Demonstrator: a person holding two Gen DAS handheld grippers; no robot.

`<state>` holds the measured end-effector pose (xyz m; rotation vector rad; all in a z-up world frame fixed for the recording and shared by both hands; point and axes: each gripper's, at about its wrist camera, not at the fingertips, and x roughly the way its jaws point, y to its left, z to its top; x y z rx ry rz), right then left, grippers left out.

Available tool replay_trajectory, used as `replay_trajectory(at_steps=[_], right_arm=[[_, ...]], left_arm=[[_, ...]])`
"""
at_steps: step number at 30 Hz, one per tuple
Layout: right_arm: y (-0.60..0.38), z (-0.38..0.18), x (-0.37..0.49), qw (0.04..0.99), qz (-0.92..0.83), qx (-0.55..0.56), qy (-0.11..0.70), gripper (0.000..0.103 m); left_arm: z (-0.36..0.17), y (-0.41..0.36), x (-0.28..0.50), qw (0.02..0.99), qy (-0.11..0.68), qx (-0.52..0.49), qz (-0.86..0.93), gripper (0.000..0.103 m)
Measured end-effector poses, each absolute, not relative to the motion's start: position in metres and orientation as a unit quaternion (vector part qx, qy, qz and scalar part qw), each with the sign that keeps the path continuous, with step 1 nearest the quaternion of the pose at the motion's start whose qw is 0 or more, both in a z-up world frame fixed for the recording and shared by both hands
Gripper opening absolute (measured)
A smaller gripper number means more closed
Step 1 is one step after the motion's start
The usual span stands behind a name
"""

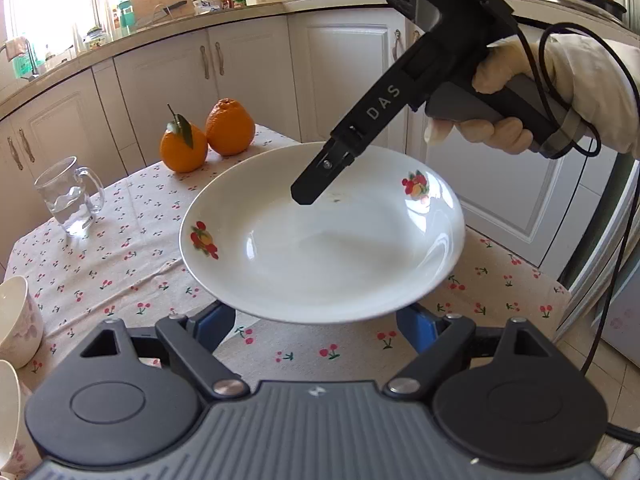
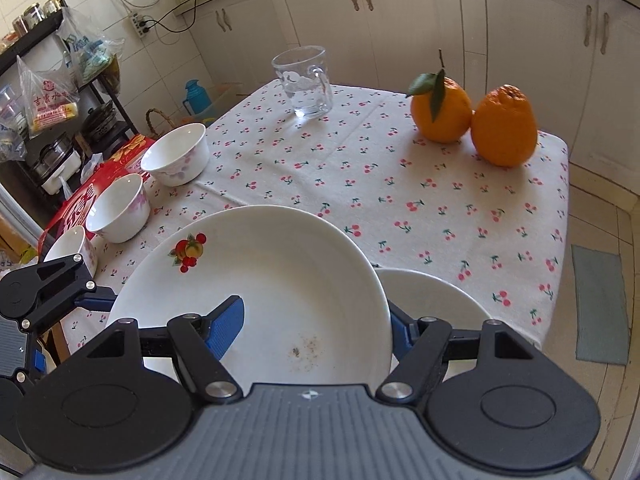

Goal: Organize plates and bowls
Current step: 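Lift the fruit-decal plate with the right gripper and carry it toward the plate stack, then lower the held plate onto the stacked plates with the right gripper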

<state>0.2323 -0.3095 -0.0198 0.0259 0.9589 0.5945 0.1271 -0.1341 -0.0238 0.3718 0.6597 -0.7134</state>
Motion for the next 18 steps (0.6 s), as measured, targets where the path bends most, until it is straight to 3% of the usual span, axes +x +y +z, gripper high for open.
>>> replay_trajectory(at_steps=[18], right_arm=[[-0.353,-0.042,0.217,0.853,0.25,0.055,0.456,0.078]], left_arm=[[-0.035,-0.165,0.13,0.851,0.324,0.197,-0.364,0.087]])
